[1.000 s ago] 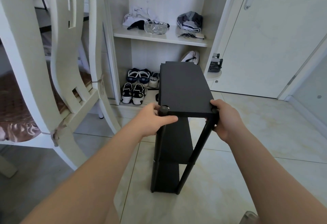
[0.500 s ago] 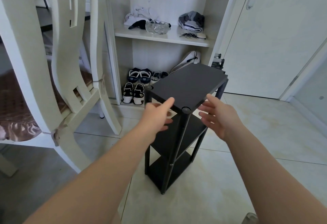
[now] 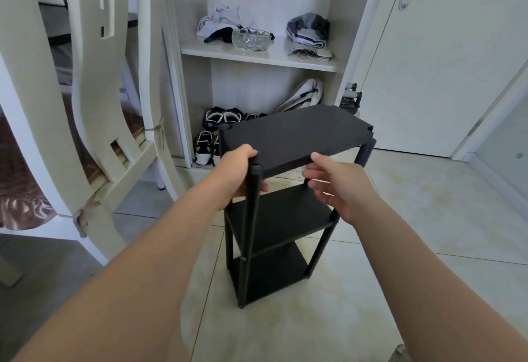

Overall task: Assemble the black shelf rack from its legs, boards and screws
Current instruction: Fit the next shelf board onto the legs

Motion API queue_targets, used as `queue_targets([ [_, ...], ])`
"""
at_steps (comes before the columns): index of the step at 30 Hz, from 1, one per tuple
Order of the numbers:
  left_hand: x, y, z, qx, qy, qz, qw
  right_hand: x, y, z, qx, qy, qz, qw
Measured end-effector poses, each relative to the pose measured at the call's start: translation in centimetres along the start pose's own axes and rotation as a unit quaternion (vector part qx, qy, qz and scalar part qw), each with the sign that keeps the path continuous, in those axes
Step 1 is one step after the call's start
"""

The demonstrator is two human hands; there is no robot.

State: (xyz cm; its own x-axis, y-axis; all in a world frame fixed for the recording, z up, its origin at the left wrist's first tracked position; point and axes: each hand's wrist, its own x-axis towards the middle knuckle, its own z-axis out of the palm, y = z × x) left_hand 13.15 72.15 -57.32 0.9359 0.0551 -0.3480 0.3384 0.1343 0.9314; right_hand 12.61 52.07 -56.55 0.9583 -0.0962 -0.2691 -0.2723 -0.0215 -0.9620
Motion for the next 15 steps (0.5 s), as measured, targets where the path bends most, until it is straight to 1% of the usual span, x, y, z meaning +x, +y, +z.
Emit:
queue_targets([
  [1,0.3,0.3,-0.8,-0.004,0.005,0.002,1.0,0.0,-0.1,-0.4,-0.021,0.039,-0.029,0.999],
  [2,0.5,0.6,-1.7,-0.009,0.008,0.005,1.0,0.2,-0.2,-1.0,-0.037,0.098,-0.067,0.992],
  [4,1.1,1.0,-3.5,-0.017,0.001,0.008,1.0,0.5,-0.2,-2.4,-0.052,0.229,-0.142,0.962],
  [5,1.4,1.1,-4.3,-0.02,-0.002,0.007,1.0,0.6,-0.2,-3.1,-0.053,0.273,-0.172,0.945],
  [6,1.6,1.2,-4.9,-0.022,0.002,0.007,1.0,0.8,-0.1,-3.6,-0.051,0.298,-0.192,0.934],
  [7,1.8,1.2,-5.2,-0.021,0.013,0.008,1.0,0.8,-0.1,-3.9,-0.048,0.308,-0.198,0.929],
  [8,1.9,1.2,-5.3,-0.022,0.03,0.01,0.999,1.0,0.0,-4.1,-0.048,0.301,-0.191,0.933],
  [9,1.9,1.1,-5.2,-0.022,0.051,0.016,0.998,1.3,0.0,-4.2,-0.053,0.275,-0.172,0.944],
  [12,1.5,0.4,-4.3,-0.001,0.129,0.056,0.99,1.9,0.1,-4.0,-0.036,0.143,-0.09,0.985],
  [13,1.3,0.2,-4.1,0.011,0.143,0.077,0.987,2.0,0.1,-4.0,-0.023,0.117,-0.074,0.99],
  [15,1.0,-0.2,-3.7,0.019,0.146,0.107,0.983,2.1,0.3,-4.2,-0.01,0.094,-0.068,0.993],
])
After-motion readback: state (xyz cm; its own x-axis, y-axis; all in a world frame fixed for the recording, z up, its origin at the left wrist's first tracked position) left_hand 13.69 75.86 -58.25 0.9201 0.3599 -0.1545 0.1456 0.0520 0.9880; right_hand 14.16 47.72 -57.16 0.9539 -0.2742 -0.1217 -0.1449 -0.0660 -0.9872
